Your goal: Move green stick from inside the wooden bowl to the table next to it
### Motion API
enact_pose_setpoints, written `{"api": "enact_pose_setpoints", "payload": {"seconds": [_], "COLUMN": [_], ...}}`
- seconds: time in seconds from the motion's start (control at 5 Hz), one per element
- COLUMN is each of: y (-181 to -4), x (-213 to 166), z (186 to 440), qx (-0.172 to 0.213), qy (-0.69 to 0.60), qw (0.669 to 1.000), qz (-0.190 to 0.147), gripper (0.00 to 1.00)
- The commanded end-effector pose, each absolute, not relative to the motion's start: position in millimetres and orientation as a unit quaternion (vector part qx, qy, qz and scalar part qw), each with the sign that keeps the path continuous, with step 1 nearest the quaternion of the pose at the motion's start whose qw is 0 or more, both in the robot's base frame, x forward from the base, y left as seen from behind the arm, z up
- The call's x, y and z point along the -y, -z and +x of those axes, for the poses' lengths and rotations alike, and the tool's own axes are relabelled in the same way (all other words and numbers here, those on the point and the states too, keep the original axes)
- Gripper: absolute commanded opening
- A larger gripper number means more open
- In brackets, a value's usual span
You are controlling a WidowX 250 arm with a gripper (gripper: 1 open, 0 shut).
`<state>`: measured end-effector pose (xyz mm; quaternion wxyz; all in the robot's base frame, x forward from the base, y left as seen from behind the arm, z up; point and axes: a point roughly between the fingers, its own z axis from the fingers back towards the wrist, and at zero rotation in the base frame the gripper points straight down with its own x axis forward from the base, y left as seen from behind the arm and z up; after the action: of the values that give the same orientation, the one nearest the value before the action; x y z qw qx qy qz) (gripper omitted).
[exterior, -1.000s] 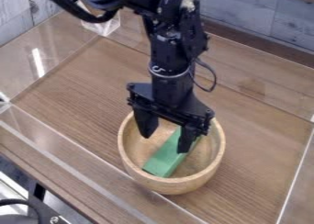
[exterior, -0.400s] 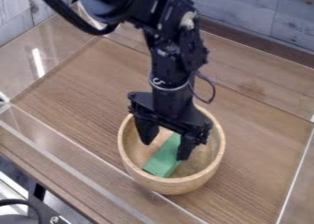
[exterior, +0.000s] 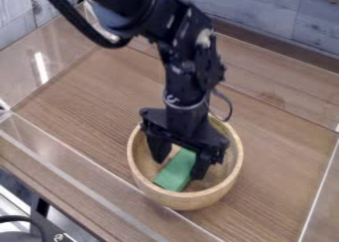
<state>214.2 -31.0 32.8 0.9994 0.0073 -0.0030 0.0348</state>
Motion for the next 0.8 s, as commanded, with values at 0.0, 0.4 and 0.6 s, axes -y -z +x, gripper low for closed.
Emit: {"api": "enact_pose_setpoints", "payload": {"seconds": [0.0, 0.4, 0.6], "y": [-31.6, -34.2, -37.9], "x": [32.3, 31.8, 31.7], "z": [218.6, 219.8, 220.1], "qx": [0.017, 0.021, 0.022], "qy": [-0.031, -0.029, -0.027], "qw": [0.999, 0.999, 0.999], "qz": [0.010, 0.009, 0.008], "gripper": [0.00, 0.00, 0.00]}}
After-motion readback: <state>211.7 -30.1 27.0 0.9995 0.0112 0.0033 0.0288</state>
